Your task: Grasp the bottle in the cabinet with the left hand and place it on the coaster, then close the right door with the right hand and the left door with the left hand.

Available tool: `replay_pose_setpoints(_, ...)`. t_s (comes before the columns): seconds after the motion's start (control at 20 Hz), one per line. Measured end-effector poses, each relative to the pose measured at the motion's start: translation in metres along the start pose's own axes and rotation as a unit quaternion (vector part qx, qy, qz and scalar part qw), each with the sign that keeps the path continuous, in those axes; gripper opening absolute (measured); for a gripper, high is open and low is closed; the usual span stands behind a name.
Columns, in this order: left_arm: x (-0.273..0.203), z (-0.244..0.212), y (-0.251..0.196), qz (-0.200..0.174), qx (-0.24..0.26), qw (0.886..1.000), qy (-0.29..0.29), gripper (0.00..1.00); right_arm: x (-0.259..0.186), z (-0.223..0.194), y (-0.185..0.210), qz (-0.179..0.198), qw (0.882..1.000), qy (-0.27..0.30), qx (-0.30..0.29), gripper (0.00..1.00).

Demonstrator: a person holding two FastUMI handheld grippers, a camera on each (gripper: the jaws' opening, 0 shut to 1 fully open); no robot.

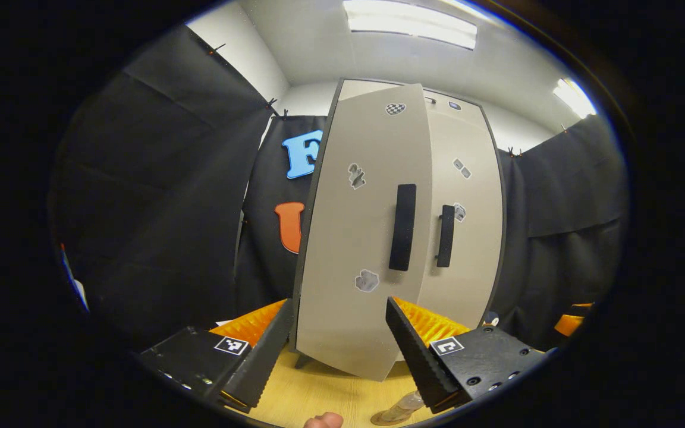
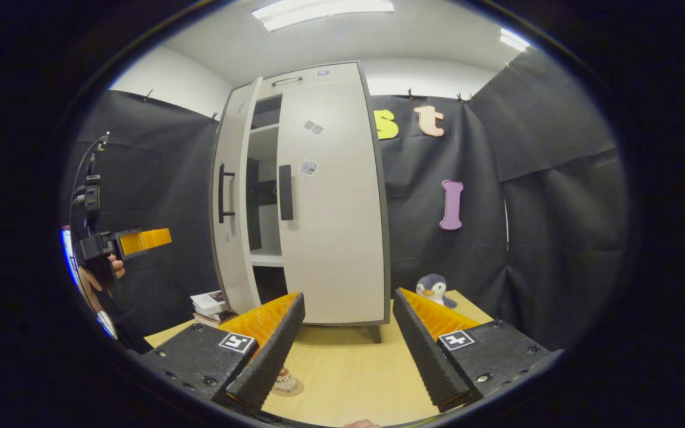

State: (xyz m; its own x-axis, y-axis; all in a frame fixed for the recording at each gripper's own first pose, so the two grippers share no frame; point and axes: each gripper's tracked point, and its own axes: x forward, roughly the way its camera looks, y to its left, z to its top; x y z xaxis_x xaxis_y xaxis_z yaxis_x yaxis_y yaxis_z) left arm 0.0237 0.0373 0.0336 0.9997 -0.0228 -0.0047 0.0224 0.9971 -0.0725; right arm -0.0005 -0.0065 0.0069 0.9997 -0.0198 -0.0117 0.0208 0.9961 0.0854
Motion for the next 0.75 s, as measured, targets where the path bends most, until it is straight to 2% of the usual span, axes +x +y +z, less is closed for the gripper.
replay_pose_setpoints(0.1,-0.007,-0.009,0.002,0.011,0.015,1.0,0.004,0.95,-0.002,-0.004,-0.003,-0.003,1.0,0.007,0.001,0.94)
replay_pose_setpoints(0.2,-0.014,-0.02,0.003,0.017,0.022,1.0,0.01,0.95,-0.006,-0.008,-0.01,-0.013,1.0,0.012,0.0,0.98)
replay_pose_setpoints(0.25,-0.017,-0.024,0.001,0.016,0.022,1.0,0.008,0.95,-0.006,-0.011,-0.012,-0.016,1.0,0.016,-0.001,0.93)
replay_pose_setpoints(0.3,-0.021,-0.025,-0.001,0.015,0.022,1.0,0.007,0.99,-0.006,-0.015,-0.015,-0.019,1.0,0.022,-0.001,0.94)
replay_pose_setpoints(0.35,-0.022,-0.027,-0.001,0.015,0.022,1.0,0.008,0.95,-0.006,-0.018,-0.018,-0.023,0.999,0.028,0.002,0.94)
replay_pose_setpoints(0.4,-0.024,-0.029,-0.003,0.014,0.022,1.0,0.011,0.94,-0.005,-0.019,-0.021,-0.027,0.999,0.031,0.006,0.94)
replay_pose_setpoints(0.45,-0.024,-0.029,-0.004,0.014,0.023,1.0,0.011,0.99,-0.004,-0.019,-0.023,-0.03,0.999,0.032,0.011,0.98)
replay_pose_setpoints(0.5,-0.021,-0.028,-0.004,0.014,0.026,1.0,0.009,0.95,-0.002,-0.018,-0.024,-0.032,0.999,0.032,0.016,0.98)
replay_pose_setpoints(0.6,-0.021,-0.026,-0.009,0.012,0.031,0.999,0.004,0.99,0.0,-0.016,-0.024,-0.03,0.999,0.029,0.022,0.98)
replay_pose_setpoints(0.65,-0.021,-0.025,-0.012,0.009,0.035,0.999,0.001,0.91,0.0,-0.016,-0.022,-0.027,0.999,0.03,0.023,0.98)
replay_pose_setpoints(0.75,-0.023,-0.027,-0.019,0.003,0.047,0.999,0.002,0.99,-0.001,-0.013,-0.021,-0.024,0.999,0.028,0.018,0.98)
